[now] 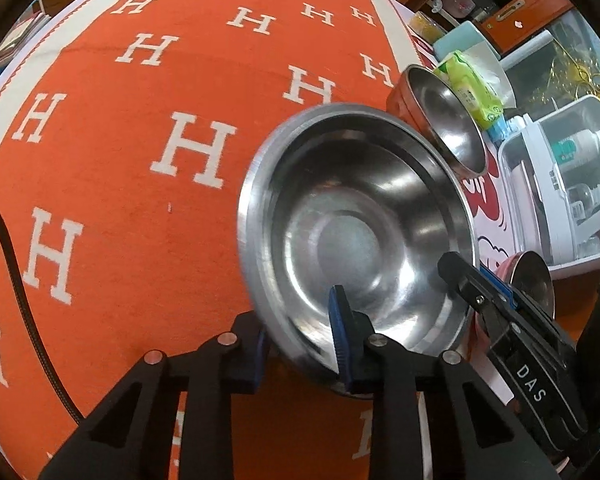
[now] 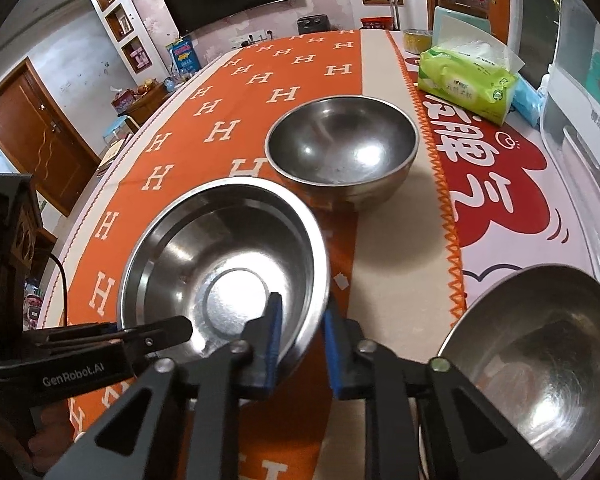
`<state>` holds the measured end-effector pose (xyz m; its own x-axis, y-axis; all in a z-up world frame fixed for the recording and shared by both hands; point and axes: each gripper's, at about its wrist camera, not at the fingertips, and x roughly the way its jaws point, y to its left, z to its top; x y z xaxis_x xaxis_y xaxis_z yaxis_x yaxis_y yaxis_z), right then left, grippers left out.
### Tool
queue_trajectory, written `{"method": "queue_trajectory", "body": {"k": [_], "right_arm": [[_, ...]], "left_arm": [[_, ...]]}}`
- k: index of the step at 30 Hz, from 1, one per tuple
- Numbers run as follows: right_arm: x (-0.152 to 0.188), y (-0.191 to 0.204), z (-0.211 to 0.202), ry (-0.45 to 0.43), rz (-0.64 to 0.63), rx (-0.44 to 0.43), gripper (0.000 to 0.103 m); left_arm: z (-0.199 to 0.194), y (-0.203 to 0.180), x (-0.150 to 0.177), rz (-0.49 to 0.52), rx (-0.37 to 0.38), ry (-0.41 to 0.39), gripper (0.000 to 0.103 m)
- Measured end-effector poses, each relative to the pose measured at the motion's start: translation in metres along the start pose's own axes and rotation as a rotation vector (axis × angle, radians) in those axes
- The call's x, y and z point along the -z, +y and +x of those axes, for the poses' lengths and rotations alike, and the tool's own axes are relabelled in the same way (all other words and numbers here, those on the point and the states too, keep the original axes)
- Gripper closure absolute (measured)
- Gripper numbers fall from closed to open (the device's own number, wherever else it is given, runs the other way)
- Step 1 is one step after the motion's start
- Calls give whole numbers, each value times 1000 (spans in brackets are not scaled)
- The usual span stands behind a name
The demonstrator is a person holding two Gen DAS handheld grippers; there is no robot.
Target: Organize plates and bowls
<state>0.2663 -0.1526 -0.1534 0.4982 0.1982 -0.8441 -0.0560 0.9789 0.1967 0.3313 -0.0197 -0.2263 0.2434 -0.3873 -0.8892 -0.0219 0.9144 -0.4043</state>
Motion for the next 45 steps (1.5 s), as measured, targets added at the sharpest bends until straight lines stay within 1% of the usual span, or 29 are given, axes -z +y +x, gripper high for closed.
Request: {"method": "queue_trajectory", "body": {"k": [4,11,20,34,41,45], "right_arm": [[1,0,-1,2,10,-19,87],[3,4,-8,-8,6,-45,87],[11,6,-34,-37,11,-69,88],[39,2,-104,-137,41,-77,88],[59,-2,-140,-191,65,-49,88],[72,-6,-158,-214,86,-28,88]], "left_arm": [[-1,-3,3,20,-27,-7,79],[-9,0,10,6,-27,-2,79],[-33,-5,25,31,-31,-27,79],[-84,-38,64,121,-4,-80,78],[-105,-62,87,194,7,-100,78],[-112,-74,101,239,24,-93,78]]}}
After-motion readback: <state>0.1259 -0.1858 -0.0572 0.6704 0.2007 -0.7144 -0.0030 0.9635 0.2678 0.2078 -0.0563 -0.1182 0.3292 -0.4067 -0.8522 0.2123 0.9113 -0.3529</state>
